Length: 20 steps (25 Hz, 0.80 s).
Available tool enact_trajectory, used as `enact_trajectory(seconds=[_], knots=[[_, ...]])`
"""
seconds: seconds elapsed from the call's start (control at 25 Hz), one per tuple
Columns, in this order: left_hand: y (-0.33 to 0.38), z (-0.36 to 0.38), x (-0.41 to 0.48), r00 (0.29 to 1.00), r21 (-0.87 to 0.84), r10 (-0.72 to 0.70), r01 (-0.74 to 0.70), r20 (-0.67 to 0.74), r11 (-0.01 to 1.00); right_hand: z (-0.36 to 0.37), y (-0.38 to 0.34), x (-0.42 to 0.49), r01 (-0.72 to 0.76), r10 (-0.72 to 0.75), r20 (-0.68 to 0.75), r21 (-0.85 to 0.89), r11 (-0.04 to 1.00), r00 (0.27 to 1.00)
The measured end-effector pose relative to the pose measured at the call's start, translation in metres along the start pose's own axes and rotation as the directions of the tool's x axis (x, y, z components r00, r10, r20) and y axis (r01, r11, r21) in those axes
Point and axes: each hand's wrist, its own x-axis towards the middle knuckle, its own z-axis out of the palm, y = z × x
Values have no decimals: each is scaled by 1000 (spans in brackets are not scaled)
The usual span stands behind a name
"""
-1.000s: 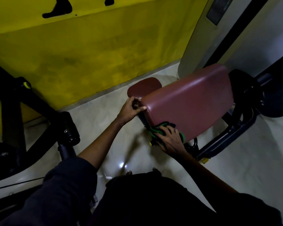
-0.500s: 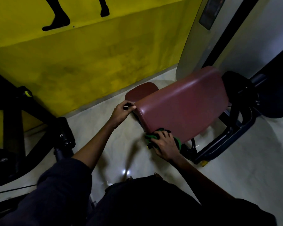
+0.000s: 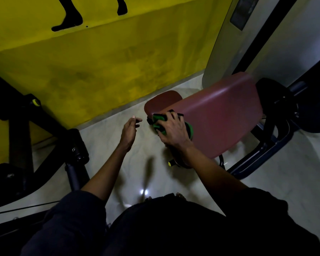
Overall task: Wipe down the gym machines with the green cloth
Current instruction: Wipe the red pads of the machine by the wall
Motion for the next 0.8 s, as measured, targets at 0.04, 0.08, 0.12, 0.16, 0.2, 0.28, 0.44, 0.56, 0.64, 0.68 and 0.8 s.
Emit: enact_trajectory(seconds=[0.04, 0.08, 0.12, 0.16, 0.2, 0.28, 0.44, 0.56, 0.64, 0.68, 0.8], knots=[[1, 4, -2, 1000, 1, 7, -7, 12, 1000, -1, 1, 2, -7, 8, -6, 17, 1000, 1000], [3, 8, -3, 1000, 5, 9, -9, 23, 1000, -2, 3, 2, -15, 16, -26, 39, 999, 1000], [5, 11, -5, 999, 5, 10, -10, 31, 1000, -1, 7, 0, -36, 40, -55, 71, 997, 998], [6, 12, -6, 999, 1, 12, -12, 31, 1000, 0, 11, -2, -81, 91, -82, 118, 990, 992], [7, 12, -7, 1000, -6, 17, -16, 23, 1000, 1, 16, -5, -151, 169, -98, 169, 974, 981], [9, 11, -8, 1000, -12, 21, -21, 2, 1000, 5, 21, -7, -293, 322, -93, 239, 926, 942], [11, 18, -6, 1000, -22, 17, -17, 3, 1000, 18, 2, -16, -256, 277, -92, 195, 947, 956], [14, 27, 0, 999, 46, 37, -37, -12, 998, 21, 15, -33, -104, 121, -87, 180, 978, 989], [20, 31, -2, 983, 228, 177, -181, 37, 957, 25, 31, -49, -205, 231, -111, 207, 957, 966], [23, 35, -4, 957, 317, 272, -289, 97, 903, 29, 34, -57, -303, 340, -125, 246, 921, 932], [27, 50, -9, 832, 431, 465, -554, 301, 712, 45, 22, -74, -450, 494, -113, 279, 848, 862]])
